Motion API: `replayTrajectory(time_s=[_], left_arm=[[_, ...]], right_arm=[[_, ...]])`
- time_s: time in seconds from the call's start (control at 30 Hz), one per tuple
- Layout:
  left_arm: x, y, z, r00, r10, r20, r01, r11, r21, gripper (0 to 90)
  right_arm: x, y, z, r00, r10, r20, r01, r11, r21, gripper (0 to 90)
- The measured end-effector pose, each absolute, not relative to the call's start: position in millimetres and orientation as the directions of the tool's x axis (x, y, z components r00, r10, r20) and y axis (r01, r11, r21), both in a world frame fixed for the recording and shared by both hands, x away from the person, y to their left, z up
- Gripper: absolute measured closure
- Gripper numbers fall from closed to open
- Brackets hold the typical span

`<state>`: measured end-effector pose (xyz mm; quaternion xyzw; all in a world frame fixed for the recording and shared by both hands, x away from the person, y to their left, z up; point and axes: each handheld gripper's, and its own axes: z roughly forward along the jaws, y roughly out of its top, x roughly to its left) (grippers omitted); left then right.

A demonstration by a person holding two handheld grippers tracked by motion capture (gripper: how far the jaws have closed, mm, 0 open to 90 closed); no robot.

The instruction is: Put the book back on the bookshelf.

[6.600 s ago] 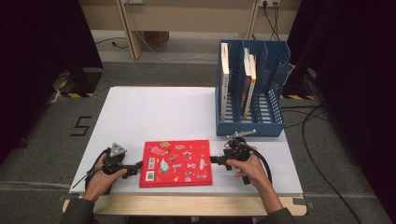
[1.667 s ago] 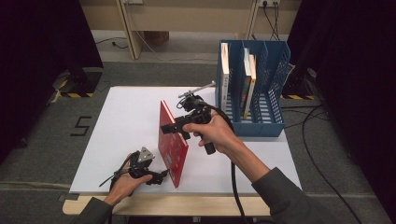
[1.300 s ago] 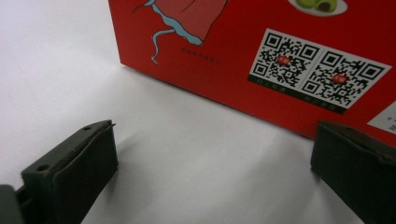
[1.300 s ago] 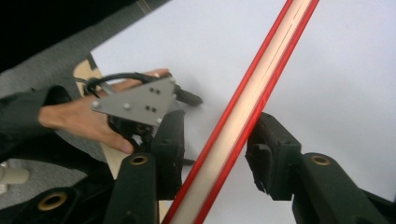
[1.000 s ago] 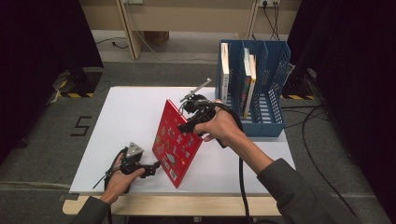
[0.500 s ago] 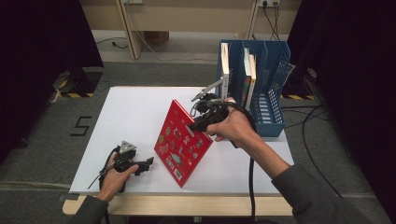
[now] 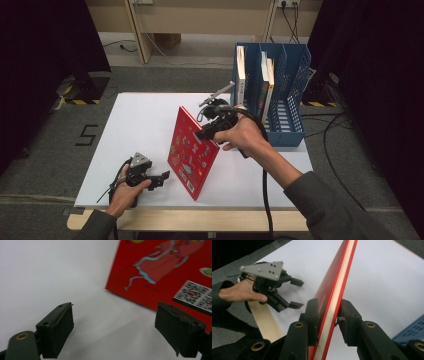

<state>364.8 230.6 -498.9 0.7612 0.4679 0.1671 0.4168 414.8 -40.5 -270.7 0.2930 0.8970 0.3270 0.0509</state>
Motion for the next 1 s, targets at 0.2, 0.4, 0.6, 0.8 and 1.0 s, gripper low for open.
replayTrajectory(time_s=[0.2, 0.4, 0.6, 0.8, 1.0], left_arm=[[364, 227, -499, 0.525, 0.842, -0.127, 0.566, -0.234, 0.791, 14.6], [367, 233, -499, 0.503, 0.853, -0.143, 0.581, -0.21, 0.787, 14.6], [366, 231, -500, 0.515, 0.848, -0.128, 0.579, -0.234, 0.781, 14.6], [367, 230, -501, 0.52, 0.845, -0.126, 0.584, -0.244, 0.774, 14.6], [367, 231, -501, 0.519, 0.845, -0.128, 0.586, -0.243, 0.773, 14.6]], right_arm=[[418, -23, -272, -0.819, 0.564, 0.107, 0.517, 0.645, 0.562, 69.7], [428, -10, -279, -0.816, 0.562, 0.138, 0.538, 0.647, 0.54, 68.7], [435, -5, -277, -0.788, 0.587, 0.185, 0.59, 0.634, 0.5, 63.3], [436, 1, -279, -0.777, 0.604, 0.177, 0.603, 0.634, 0.484, 59.7], [440, 3, -288, -0.789, 0.595, 0.151, 0.589, 0.663, 0.462, 67.1]])
